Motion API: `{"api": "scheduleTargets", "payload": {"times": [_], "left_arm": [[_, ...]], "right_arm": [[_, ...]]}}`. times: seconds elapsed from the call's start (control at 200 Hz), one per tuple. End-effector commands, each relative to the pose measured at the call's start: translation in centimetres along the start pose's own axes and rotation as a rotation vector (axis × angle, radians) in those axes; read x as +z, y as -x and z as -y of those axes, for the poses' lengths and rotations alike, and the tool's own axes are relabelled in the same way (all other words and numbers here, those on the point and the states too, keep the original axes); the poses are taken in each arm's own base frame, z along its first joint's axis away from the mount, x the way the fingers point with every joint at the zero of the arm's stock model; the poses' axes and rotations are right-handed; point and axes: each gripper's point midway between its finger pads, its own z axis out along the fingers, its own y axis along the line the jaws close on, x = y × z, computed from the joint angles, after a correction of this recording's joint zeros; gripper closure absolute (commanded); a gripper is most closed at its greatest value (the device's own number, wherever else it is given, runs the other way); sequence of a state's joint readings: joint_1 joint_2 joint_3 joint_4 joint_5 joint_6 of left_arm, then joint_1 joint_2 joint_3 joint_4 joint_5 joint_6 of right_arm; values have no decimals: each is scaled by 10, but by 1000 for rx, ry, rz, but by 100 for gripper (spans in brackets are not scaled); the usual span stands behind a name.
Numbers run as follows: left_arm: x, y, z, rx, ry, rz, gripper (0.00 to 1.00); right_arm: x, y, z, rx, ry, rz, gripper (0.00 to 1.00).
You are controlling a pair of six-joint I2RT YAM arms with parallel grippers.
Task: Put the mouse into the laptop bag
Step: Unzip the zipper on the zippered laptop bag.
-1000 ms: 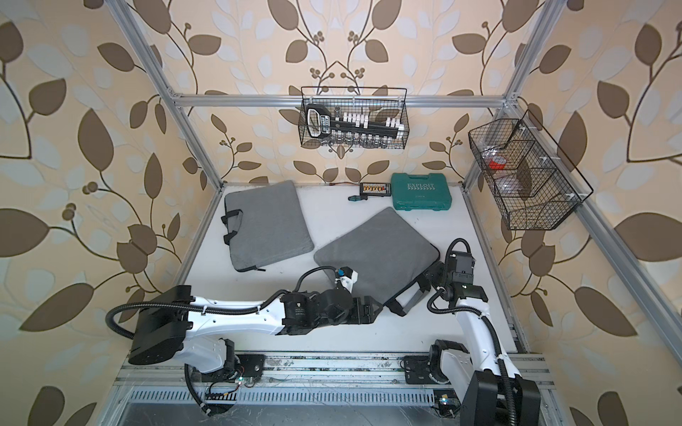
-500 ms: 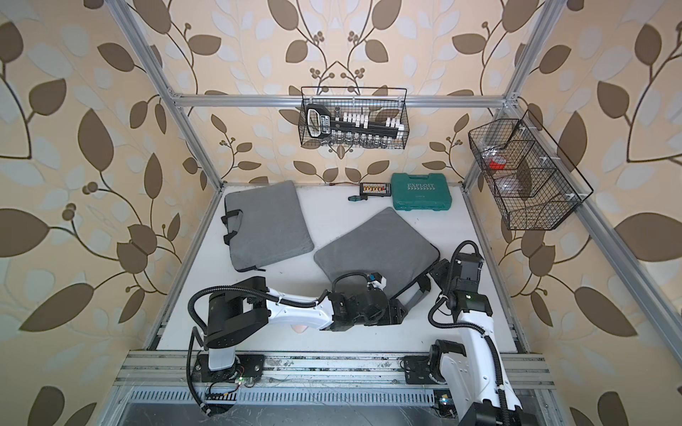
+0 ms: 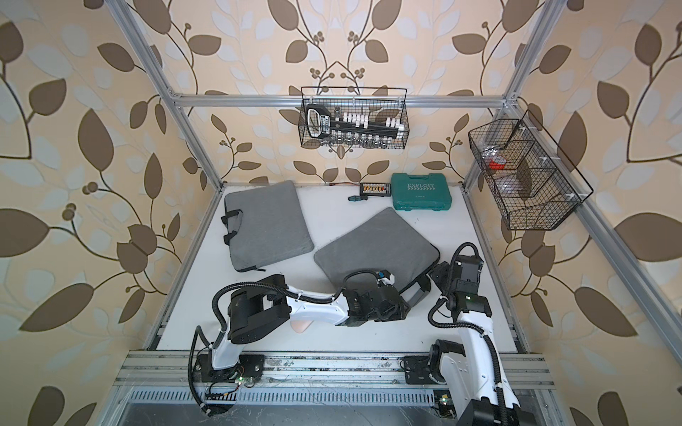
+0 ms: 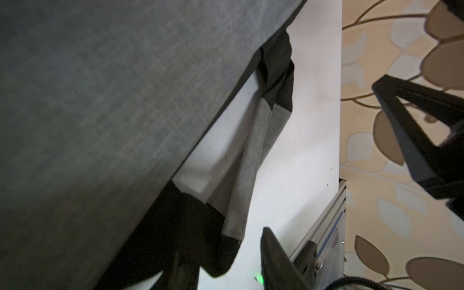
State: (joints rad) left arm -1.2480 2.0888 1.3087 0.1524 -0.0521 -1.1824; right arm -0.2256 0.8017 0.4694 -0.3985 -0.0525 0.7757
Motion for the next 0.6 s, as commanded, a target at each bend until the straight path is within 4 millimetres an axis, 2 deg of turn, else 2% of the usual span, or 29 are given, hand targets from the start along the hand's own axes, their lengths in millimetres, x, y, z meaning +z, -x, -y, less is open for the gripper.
{"api": "scheduleTargets", "payload": {"times": [0.0, 0.045, 0.125, 0.205, 0.245, 0.43, 0.595], "left_arm": [[0, 20, 5, 0, 17, 61, 61], [0, 22, 4, 1, 24, 66, 58], [1, 24, 0, 1, 41, 76, 37], [4, 26, -2, -1, 48, 85, 36], [6, 27, -4, -2, 54, 84, 41], [12, 39, -10, -19, 84, 85, 78], [-4, 55, 1, -17, 83, 110, 100]], "right_arm": [[4, -4, 4, -13, -3, -12, 41], [4, -4, 4, -12, -3, -13, 41], [5, -4, 6, -10, -6, -15, 41], [6, -5, 6, -8, -3, -20, 41], [7, -5, 6, -8, 0, -19, 41], [8, -5, 10, -6, -6, -15, 41], [13, -8, 9, -10, 20, -26, 43]]}}
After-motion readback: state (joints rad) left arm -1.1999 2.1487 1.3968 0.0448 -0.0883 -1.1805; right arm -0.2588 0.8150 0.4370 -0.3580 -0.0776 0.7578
